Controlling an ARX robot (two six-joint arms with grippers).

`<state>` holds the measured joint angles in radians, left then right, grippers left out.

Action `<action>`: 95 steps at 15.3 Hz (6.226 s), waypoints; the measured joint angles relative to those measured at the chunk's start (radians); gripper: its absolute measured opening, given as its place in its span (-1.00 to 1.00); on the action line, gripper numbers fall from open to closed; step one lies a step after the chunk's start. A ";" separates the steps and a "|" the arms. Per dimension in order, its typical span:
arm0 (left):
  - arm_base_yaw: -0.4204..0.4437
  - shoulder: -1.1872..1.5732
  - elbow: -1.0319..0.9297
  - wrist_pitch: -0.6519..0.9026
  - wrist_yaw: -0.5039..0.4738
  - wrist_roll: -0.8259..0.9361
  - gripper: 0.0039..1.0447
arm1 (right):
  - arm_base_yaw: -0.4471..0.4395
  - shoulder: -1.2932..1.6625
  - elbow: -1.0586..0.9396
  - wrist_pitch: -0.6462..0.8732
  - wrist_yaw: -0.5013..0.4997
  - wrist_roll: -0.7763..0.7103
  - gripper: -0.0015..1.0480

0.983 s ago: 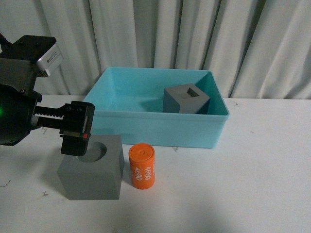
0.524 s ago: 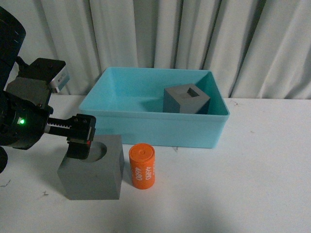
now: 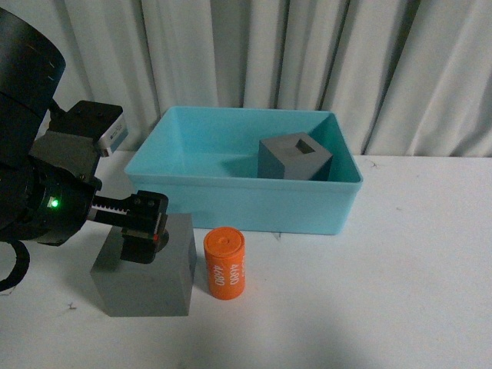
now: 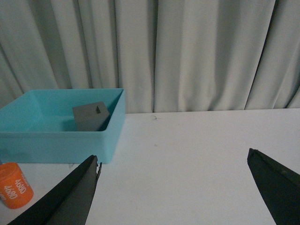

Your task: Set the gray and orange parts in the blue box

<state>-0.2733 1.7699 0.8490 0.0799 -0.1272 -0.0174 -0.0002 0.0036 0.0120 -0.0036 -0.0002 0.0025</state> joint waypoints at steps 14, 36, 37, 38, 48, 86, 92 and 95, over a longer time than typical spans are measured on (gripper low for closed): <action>0.015 0.084 0.002 0.048 0.012 0.029 -0.12 | 0.000 0.000 0.000 0.000 0.000 0.000 0.87; -0.016 0.241 0.578 -0.045 0.019 0.121 -0.65 | 0.000 0.000 0.000 0.000 0.000 0.000 0.87; -0.010 0.266 0.595 -0.046 0.013 0.124 -0.65 | 0.000 0.000 0.000 0.000 0.000 0.000 0.87; -0.004 0.289 0.603 -0.038 0.007 0.127 -0.65 | 0.000 0.000 0.000 0.000 0.000 0.000 0.87; 0.046 0.348 0.636 -0.172 0.016 0.037 0.43 | 0.000 0.000 0.000 0.000 0.000 0.000 0.87; 0.273 -1.763 -0.838 -0.084 0.127 0.003 -0.36 | 0.000 0.000 0.000 0.000 0.000 0.000 0.87; 0.273 -1.763 -0.838 -0.084 0.127 0.004 0.90 | 0.000 0.000 0.000 0.000 0.000 0.000 0.87; 0.273 -1.763 -0.838 -0.084 0.127 0.004 0.88 | 0.000 0.000 0.000 0.000 0.000 0.000 0.87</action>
<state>-0.0002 0.0071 0.0109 -0.0036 -0.0006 -0.0135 -0.0002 0.0036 0.0120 -0.0036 0.0002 0.0025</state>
